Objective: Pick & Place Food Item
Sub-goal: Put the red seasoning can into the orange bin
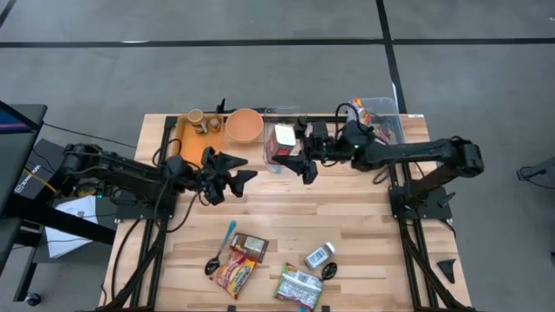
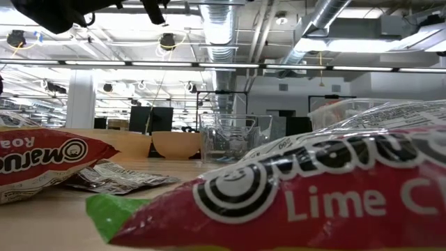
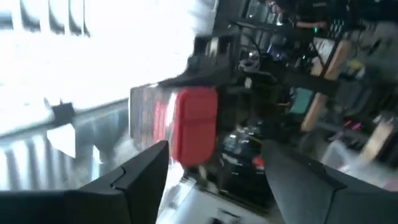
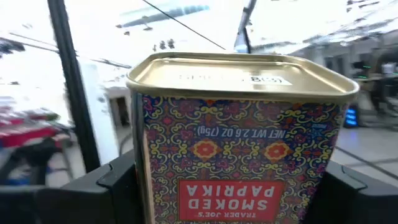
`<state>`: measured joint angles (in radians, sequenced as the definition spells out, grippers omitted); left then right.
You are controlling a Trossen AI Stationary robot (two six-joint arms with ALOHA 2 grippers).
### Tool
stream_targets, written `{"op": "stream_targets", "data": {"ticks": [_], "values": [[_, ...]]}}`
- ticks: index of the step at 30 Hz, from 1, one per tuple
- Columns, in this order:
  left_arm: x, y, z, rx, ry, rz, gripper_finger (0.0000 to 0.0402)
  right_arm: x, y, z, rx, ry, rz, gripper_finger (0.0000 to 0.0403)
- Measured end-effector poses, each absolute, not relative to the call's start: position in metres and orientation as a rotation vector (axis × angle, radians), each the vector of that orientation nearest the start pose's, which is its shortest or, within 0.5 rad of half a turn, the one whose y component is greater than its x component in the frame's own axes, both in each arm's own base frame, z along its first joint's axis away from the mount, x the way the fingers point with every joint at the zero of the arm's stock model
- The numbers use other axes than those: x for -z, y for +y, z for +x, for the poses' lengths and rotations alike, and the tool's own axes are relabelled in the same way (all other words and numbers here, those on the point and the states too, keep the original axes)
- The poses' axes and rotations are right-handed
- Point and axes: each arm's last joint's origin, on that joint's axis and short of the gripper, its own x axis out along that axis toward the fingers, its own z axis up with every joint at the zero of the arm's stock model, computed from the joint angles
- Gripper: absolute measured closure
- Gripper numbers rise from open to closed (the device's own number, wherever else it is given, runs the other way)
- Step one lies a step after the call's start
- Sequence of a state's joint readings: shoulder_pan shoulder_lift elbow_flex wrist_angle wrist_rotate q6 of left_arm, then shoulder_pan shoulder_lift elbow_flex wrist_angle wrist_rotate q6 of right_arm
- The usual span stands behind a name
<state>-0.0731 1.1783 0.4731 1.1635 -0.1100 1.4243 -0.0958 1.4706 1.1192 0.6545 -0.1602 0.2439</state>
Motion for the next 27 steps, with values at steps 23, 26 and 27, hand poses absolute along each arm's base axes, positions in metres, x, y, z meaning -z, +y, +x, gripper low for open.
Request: {"op": "stream_targets", "data": {"ticks": [23, 26, 27], "values": [[-0.293, -0.010, 0.265, -0.634, -0.495, 1.700, 0.0079, -0.369, -0.042, 0.373, -0.453, -0.494, 0.294, 0.0101], [-0.293, -0.013, 0.265, -0.628, -0.509, 1.754, 0.0078, -0.368, -0.041, 0.373, -0.504, -0.463, 0.305, 0.0101], [-0.292, -0.013, 0.265, -0.624, -0.515, 1.780, 0.0078, -0.369, -0.040, 0.372, -0.518, -0.463, 0.307, 0.0101]]}}
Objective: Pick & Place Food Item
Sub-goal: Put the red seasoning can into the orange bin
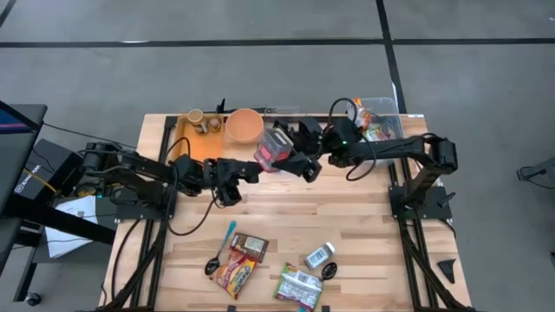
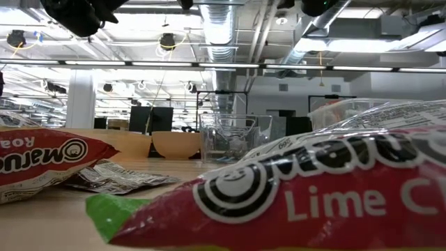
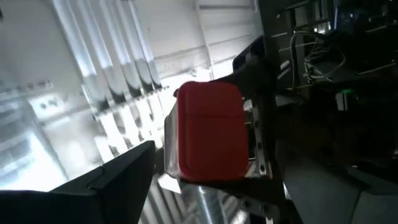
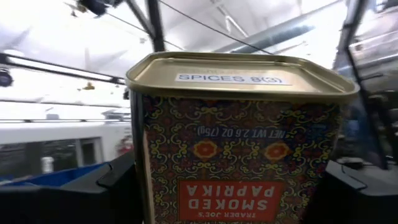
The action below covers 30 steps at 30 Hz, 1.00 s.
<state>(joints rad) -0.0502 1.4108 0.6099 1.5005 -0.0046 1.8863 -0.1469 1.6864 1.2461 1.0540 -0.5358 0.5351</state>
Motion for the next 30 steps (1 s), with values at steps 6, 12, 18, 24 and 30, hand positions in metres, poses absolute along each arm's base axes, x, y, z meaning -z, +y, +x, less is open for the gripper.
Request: {"op": "stream_targets", "data": {"ticks": [6, 12, 18, 24, 30], "values": [[-0.290, -0.015, 0.267, -0.610, -0.529, 1.938, 0.0078, -0.369, -0.030, 0.371, -0.611, -0.427, 0.339, 0.0101], [-0.288, -0.017, 0.268, -0.594, -0.557, 2.067, 0.0078, -0.369, -0.021, 0.371, -0.676, -0.401, 0.353, 0.0101], [-0.287, -0.022, 0.268, -0.556, -0.602, 2.071, 0.0078, -0.367, -0.021, 0.370, -0.753, -0.359, 0.323, 0.0101], [-0.296, -0.037, 0.260, -0.570, -0.640, 2.015, 0.0078, -0.363, -0.023, 0.370, -0.844, -0.277, 0.303, 0.0101], [-0.300, -0.045, 0.255, -0.457, -0.655, 1.827, 0.0078, -0.363, -0.022, 0.369, -0.873, -0.267, 0.288, 0.0101]]}}
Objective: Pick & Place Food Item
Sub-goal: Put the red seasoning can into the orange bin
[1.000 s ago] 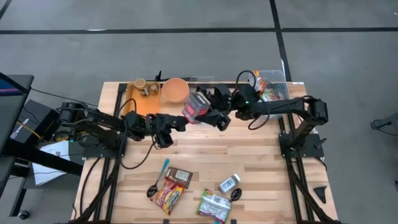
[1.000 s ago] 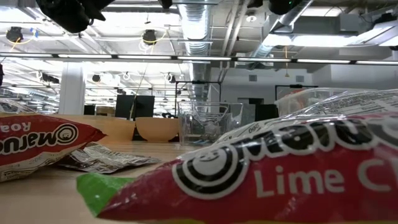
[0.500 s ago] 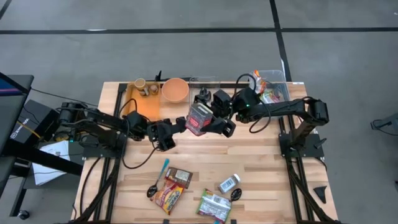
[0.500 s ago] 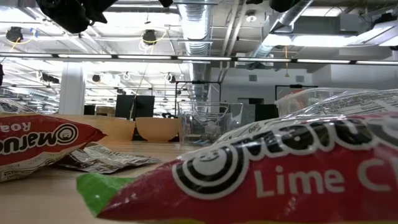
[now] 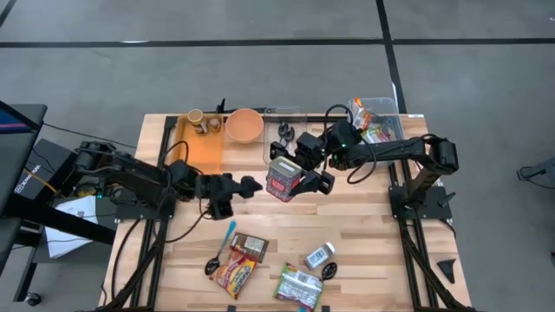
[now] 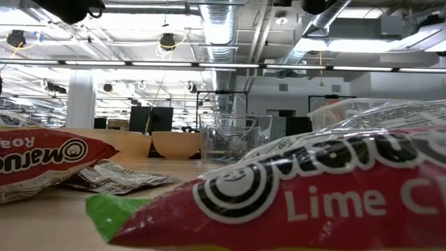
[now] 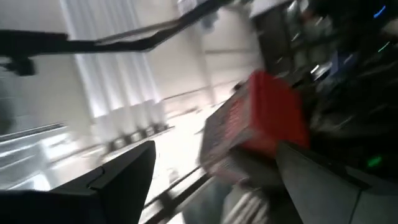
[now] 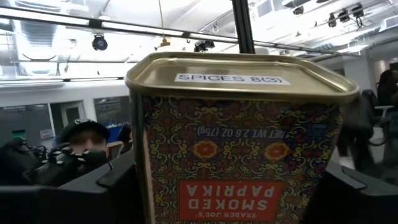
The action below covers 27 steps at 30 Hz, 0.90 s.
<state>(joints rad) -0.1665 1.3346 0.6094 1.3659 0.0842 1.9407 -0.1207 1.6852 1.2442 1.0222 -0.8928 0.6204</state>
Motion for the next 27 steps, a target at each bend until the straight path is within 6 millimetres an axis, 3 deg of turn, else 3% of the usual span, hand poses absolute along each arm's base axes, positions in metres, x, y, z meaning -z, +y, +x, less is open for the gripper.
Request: {"op": "stream_targets", "data": {"ticks": [4, 10, 15, 22, 27], "values": [[-0.293, -0.042, 0.260, -0.346, -0.591, 1.864, 0.0078, -0.363, -0.021, 0.369, -0.871, -0.279, 0.271, 0.0101], [-0.292, -0.040, 0.260, -0.339, -0.666, 2.038, 0.0078, -0.364, -0.017, 0.370, -0.841, -0.318, 0.268, 0.0101], [-0.291, -0.039, 0.262, -0.316, -0.626, 2.039, 0.0078, -0.362, -0.012, 0.371, -0.839, -0.307, 0.270, 0.0101], [-0.316, -0.049, 0.239, -0.380, -0.607, 1.677, 0.0078, -0.361, -0.022, 0.365, -0.837, -0.171, 0.187, 0.0101], [-0.326, -0.042, 0.223, -0.199, -0.457, 1.406, 0.0078, -0.350, -0.025, 0.360, -0.659, -0.008, 0.124, 0.0101]]}}
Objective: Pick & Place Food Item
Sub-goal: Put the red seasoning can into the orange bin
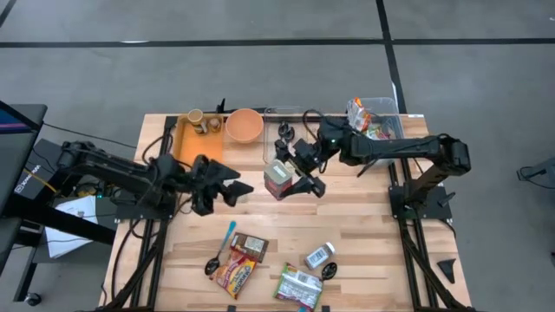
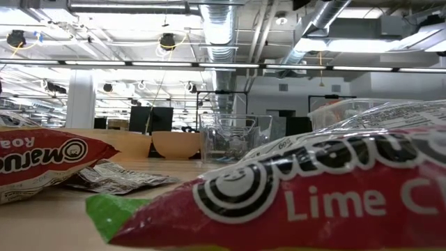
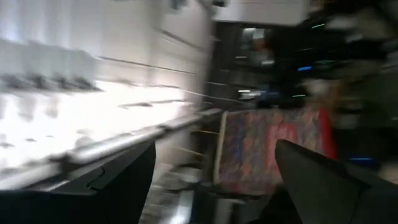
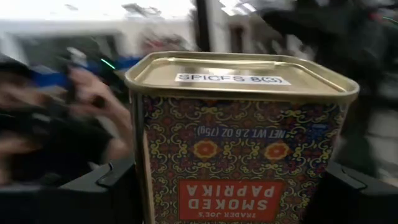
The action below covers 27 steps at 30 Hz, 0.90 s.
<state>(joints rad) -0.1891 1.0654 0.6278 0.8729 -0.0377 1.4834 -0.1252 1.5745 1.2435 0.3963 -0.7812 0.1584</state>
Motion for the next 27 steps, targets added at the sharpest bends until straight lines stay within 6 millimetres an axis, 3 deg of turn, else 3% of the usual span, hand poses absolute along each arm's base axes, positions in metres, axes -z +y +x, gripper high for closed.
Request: {"op": "stream_targets", "data": {"ticks": [4, 11, 20, 27], "values": [[-0.326, -0.040, 0.223, -0.101, -0.367, 1.331, 0.0078, -0.347, -0.024, 0.359, -0.469, 0.039, 0.051, 0.0101], [-0.309, -0.043, 0.240, -0.090, -0.288, 1.515, 0.0078, -0.347, -0.014, 0.360, -0.492, 0.026, 0.025, 0.0101], [-0.301, -0.044, 0.250, -0.125, -0.263, 1.526, 0.0057, -0.339, -0.014, 0.360, -0.491, 0.094, 0.023, 0.0101], [-0.315, -0.041, 0.254, -0.168, -0.159, 1.286, 0.0026, -0.325, -0.013, 0.358, -0.501, 0.226, 0.001, 0.0101]]}}
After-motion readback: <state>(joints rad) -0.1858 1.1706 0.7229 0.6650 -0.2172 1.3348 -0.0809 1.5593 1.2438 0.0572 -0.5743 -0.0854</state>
